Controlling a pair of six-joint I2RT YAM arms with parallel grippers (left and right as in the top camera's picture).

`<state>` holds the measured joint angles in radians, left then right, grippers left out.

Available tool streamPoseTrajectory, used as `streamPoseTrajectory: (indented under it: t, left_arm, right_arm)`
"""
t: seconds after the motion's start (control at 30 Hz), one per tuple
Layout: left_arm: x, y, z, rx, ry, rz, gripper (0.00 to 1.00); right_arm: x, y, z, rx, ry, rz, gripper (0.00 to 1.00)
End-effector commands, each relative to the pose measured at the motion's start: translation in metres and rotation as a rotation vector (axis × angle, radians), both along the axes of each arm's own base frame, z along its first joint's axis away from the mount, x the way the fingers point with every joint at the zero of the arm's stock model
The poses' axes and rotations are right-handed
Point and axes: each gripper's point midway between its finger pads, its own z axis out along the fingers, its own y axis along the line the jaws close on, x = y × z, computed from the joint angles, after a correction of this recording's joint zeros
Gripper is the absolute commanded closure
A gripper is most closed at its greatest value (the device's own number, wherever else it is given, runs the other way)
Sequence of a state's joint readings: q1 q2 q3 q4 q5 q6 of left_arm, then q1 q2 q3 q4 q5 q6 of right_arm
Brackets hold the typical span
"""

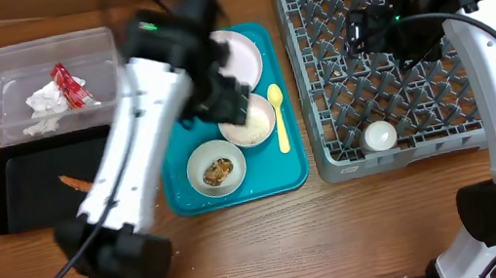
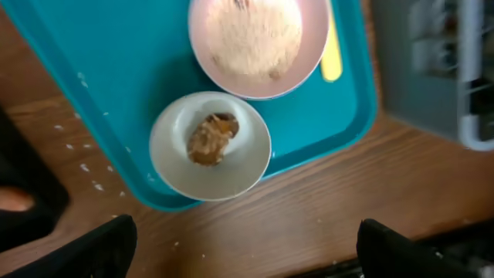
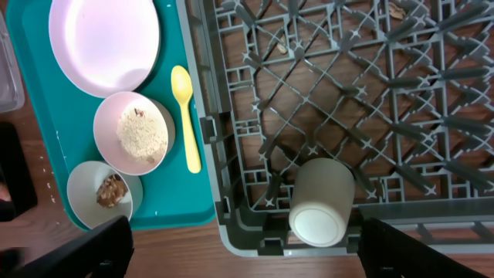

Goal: Sort waste into correct bins and load items into the dishwasher
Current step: 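Grasp the small white bowl of food with the left gripper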

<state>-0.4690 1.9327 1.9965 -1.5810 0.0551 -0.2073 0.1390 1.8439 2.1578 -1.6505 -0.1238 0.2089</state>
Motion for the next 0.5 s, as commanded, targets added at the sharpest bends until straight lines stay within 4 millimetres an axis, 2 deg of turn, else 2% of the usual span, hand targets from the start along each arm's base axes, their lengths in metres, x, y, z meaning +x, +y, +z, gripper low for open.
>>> streamPoseTrajectory:
  t: [0.0,0.1,0.2,0.27,0.4,0.47]
  left_arm:
    - [-0.018,-0.002,-0.033,0.185,-0.012,0.044,0.07]
    - [-0.028,-0.018,-0.058,0.205,-0.020,0.018,0.07]
    - [-0.029,-0.029,-0.079,0.190,-0.040,-0.004,0.15]
    - [-0.027,-0.031,-0.093,0.182,-0.050,0.008,0.23]
    - [-0.021,-0.029,-0.120,0.174,-0.081,0.045,0.27]
    - [-0.019,-0.028,-0.131,0.164,-0.093,0.058,0.33]
  right_arm:
    - [0.001,0.002,0.005,0.004,-0.018,0.006,0.04]
    - [0.001,0.002,0.005,0.004,-0.018,0.006,0.04]
    - [0.001,0.002,0.005,0.004,-0.018,0.006,0.04]
    - [0.001,0.002,0.005,0.004,-0.020,0.006,0.05]
    - [0.003,0.003,0.005,0.005,-0.025,0.006,0.04]
    - [0.003,0.003,0.005,0.005,-0.026,0.005,0.04]
